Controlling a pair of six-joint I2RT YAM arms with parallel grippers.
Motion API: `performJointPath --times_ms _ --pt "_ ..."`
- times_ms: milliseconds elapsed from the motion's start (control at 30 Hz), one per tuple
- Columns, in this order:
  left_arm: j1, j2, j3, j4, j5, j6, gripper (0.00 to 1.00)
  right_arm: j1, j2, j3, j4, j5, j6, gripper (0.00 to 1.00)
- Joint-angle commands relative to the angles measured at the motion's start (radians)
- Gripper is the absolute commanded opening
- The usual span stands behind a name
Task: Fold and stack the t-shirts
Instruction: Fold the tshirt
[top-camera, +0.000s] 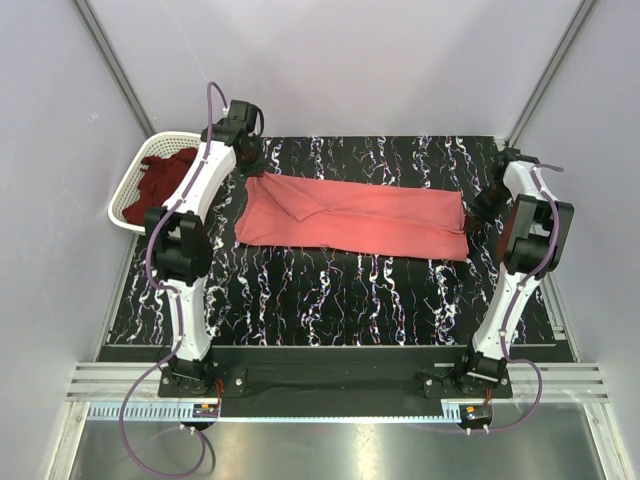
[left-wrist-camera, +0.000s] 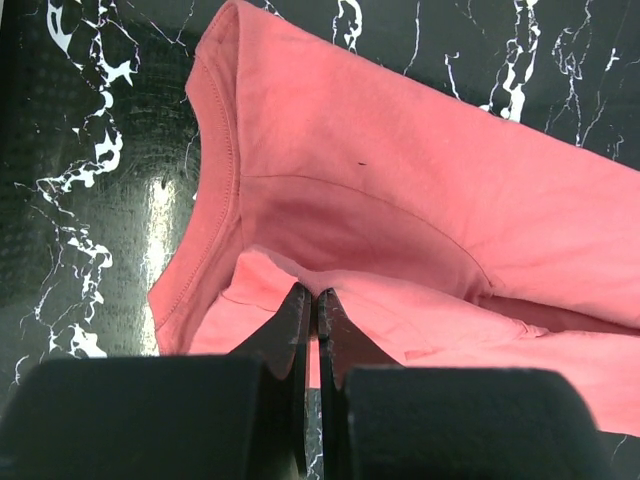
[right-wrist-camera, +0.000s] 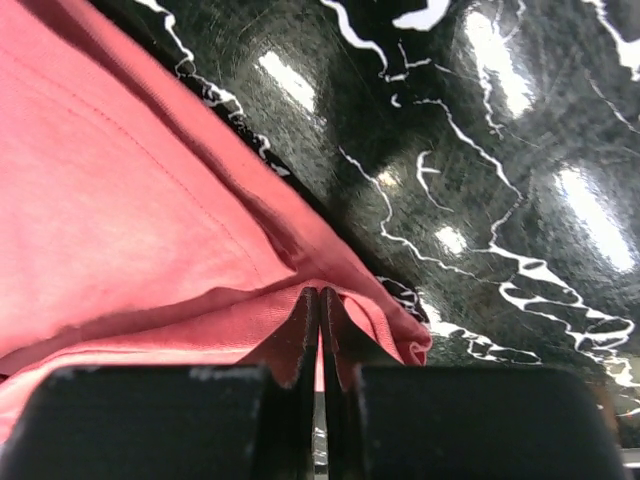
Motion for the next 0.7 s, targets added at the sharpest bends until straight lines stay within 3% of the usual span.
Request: performJointPath --times_ms 0,67,167,267,300,367,467,667 --pt "0.020 0.015 0.044 0.044 0.020 0.017 0.03 0.005 0.031 0.051 -0.024 -0.019 0.011 0.04" --pt "0.026 0.027 0.049 0.047 0.036 0.014 0.12 0.005 0.054 0.066 -0.035 -0.015 0.011 0.04" --pt "0.027 0.038 0.055 0.064 0.062 0.020 0.32 0.005 0.061 0.084 -0.040 0.010 0.008 0.14" --pt "0.027 0.049 0.101 0.050 0.054 0.020 0.47 0.005 0.060 0.141 -0.076 0.050 -0.009 0.27" --pt "0.027 0.038 0.116 0.036 0.035 0.024 0.57 0.005 0.068 0.165 -0.098 0.083 -0.022 0.33" --pt "0.029 -0.001 0.115 0.013 -0.033 0.048 0.63 0.006 0.059 0.205 -0.148 0.102 -0.039 0.46" --pt "0.041 -0.141 -0.039 0.039 -0.088 0.083 0.68 0.006 -0.036 0.151 -0.153 0.197 -0.055 0.66" --pt "0.116 -0.411 -0.503 0.100 0.149 0.053 0.68 0.006 -0.229 -0.132 -0.055 0.024 -0.039 0.83"
